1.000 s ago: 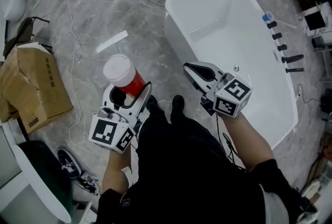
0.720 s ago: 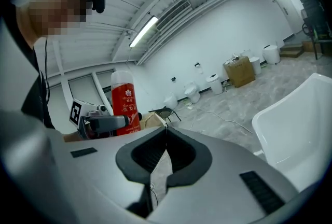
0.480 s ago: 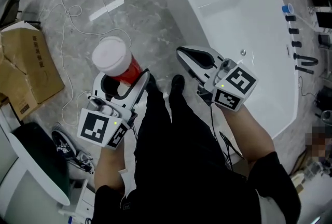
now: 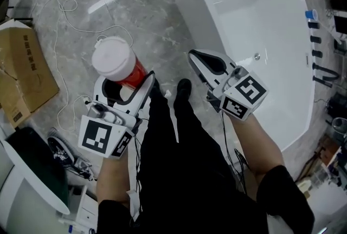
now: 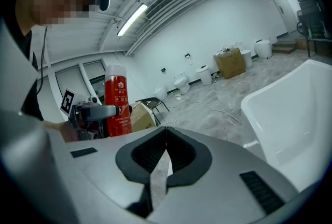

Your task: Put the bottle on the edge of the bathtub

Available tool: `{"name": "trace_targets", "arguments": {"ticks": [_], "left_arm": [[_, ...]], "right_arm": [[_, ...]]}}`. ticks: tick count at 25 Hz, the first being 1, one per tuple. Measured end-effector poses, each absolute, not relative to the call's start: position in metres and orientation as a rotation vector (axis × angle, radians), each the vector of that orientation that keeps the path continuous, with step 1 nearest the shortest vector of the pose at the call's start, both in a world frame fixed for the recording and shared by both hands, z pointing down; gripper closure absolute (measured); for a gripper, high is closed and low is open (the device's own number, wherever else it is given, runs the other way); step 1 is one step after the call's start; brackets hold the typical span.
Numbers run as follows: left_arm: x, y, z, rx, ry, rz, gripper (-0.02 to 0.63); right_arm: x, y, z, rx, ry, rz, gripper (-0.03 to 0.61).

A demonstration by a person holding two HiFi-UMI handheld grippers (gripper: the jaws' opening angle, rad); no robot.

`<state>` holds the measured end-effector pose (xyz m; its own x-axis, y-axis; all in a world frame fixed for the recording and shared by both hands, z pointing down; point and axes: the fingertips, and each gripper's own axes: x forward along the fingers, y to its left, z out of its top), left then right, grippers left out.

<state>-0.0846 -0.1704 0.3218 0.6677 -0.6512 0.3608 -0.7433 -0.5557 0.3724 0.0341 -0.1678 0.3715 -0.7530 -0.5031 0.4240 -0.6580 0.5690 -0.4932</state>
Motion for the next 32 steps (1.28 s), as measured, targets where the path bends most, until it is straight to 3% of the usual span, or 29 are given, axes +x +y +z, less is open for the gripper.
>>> {"name": "trace_targets", "arguments": {"ticks": [12,20,21,23,28,32], "left_arm": [[-0.071,-0.161,0.452,2.358,-1.004,0.288,0.316],[-0.067,-0.134,0.54,2.35,-0.902,0.357,0.316],[-0.066,-0.133,0.55,2.347,-0.891,0.359,0.316],[-0.064,-0.13,0.567,2.344,-0.871,0.358,0.316],[-0.061,-0.127,0.594,2.386,-0.825,0.4,0.316],[-0.055,-0.123,0.621,2.416,-0.743,0.46,0.316]], "right_arm": [[-0.002,-0.164,0.486,0.9,-2.574,1.063,0.551],[-0.021,-0.154,0.507,0.843,-2.72,1.084,0.546],[-0.022,-0.154,0.509,0.845,-2.743,1.093,0.533],[-0.026,-0.151,0.514,0.828,-2.792,1.135,0.402],[-0.043,-0.149,0.525,0.718,-2.877,1.081,0.322],[-0.065,-0.15,0.541,0.662,-2.884,1.004,0.304]]}}
